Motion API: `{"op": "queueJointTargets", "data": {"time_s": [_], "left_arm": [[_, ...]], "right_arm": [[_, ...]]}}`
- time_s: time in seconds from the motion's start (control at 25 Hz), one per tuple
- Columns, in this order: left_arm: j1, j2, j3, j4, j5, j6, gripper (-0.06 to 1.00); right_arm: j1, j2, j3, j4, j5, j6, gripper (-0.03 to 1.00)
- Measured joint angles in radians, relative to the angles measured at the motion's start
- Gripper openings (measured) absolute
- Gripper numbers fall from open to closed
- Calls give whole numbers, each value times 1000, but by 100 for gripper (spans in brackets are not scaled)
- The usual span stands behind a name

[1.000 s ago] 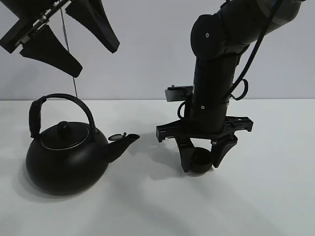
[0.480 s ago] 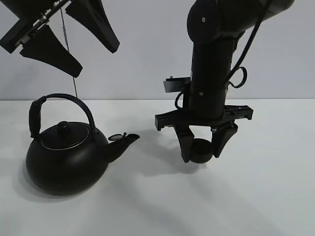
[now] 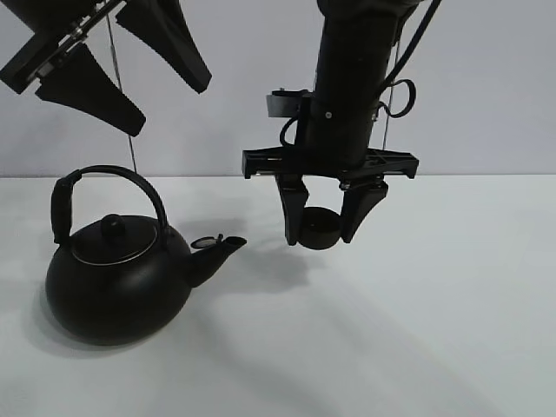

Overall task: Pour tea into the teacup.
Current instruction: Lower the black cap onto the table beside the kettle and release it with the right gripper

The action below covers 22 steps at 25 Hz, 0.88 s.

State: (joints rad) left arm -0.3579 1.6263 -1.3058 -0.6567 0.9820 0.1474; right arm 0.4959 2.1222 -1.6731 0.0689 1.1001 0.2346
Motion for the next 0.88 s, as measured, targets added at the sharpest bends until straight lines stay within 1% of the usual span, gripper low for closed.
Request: {"op": "queueJointTargets", "data": {"time_s": [0.2,0.32,0.6,0.72,0.88], "left_arm": [[0,0,0,0,-2,0,51],[0,0,0,0,-2,0,51],[0,0,0,0,-2,0,51],[0,0,0,0,-2,0,51],[0,0,0,0,-2,0,51]], "right_arm": [[73,0,-1,-35,-5,0,40],[97,1,-1,-38,-20,0,40],[122,25,4,-31,-23,-30,40],[125,33,22,-19,-46,-46,40],[125,34,49,-12,-54,-90,40]]}}
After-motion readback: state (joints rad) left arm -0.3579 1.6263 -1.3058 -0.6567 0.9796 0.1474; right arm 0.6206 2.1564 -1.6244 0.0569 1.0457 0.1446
